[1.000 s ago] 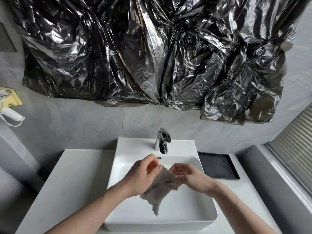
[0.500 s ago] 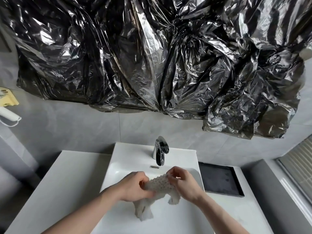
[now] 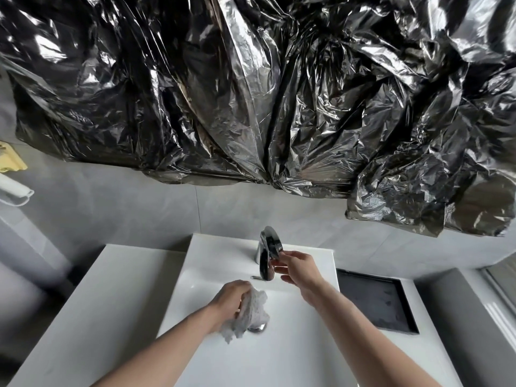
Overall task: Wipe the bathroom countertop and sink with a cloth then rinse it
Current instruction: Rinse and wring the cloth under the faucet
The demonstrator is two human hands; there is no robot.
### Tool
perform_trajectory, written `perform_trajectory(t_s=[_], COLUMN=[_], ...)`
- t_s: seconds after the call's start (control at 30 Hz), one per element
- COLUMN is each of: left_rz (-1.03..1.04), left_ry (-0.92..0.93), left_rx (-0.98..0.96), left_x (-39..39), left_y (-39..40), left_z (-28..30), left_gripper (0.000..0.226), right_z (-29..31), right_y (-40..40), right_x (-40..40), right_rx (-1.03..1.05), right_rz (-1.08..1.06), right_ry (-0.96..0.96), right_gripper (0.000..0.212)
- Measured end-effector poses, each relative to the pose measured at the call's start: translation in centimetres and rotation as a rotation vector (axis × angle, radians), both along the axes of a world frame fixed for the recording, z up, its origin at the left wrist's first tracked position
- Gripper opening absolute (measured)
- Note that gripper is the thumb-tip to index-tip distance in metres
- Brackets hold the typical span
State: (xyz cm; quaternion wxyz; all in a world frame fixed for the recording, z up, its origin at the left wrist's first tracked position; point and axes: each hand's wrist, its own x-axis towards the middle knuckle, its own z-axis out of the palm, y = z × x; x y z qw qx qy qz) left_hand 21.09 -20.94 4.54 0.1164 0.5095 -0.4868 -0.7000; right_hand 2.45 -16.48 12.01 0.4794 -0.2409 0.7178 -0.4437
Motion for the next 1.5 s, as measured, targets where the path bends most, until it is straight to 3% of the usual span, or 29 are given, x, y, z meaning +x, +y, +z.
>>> perform_trajectory(t_s=[0.37,0.43,0.5,0.57,0.73,0.87,1.03,1.1,1.33,1.5], left_rz=[-0.045,-0.040,-0.029,-0.018,-0.005,-0.048,-0.130,-0.136,-0.126,-0.186], left_ry=[0.022,0.048,0.057,0.062,0.114,-0.004,-0.260,-0.291,-0.162,-0.216], left_rx=[0.013,0.027,0.042,0.051,0.086,-0.077,-0.460,-0.492,-0.458,-0.486], left_x=[-2.6,-2.8,-2.9,-3.1,-3.9,-2.9,-1.4,-1.1,-1.0,-0.4], left_y=[-1.6,-1.6,-1.5,-1.5,-1.4,-2.5,-3.6,-3.5,-2.8,-2.9], left_z=[-1.1,-1.3,-1.5,-1.9,-1.6,-2.1,-3.0,-2.8,-1.9,-3.1], left_gripper=[0.018,0.021,0.022,0.022,0.022,0.015,0.030,0.031,0.041,0.045], right_z=[0.8,-0.8,-3.9,-7.1,-11.5,-11.2,-10.6,-10.9,-10.7,-10.3], right_y=[-1.5,-0.2,1.7,4.1,6.1,5.5,4.7,4.4,3.9,4.1], right_x=[0.2,0.3,0.6,1.4,2.8,1.8,-0.5,-1.3,-1.0,0.2], right_rx=[-0.096,-0.092,-0.054,-0.003,0.049,0.034,-0.027,-0.019,-0.026,0.059], right_rz=[-0.113,-0.146,-0.173,-0.132,0.151,0.137,0.016,0.004,-0.072,-0.093], right_ry=[-0.151,-0.103,0.042,0.109,-0.043,0.139,0.363,0.402,0.143,0.018], right_gripper=[0.022,0.028,0.021,0.019,0.029,0.025,0.036,0.037,0.037,0.033])
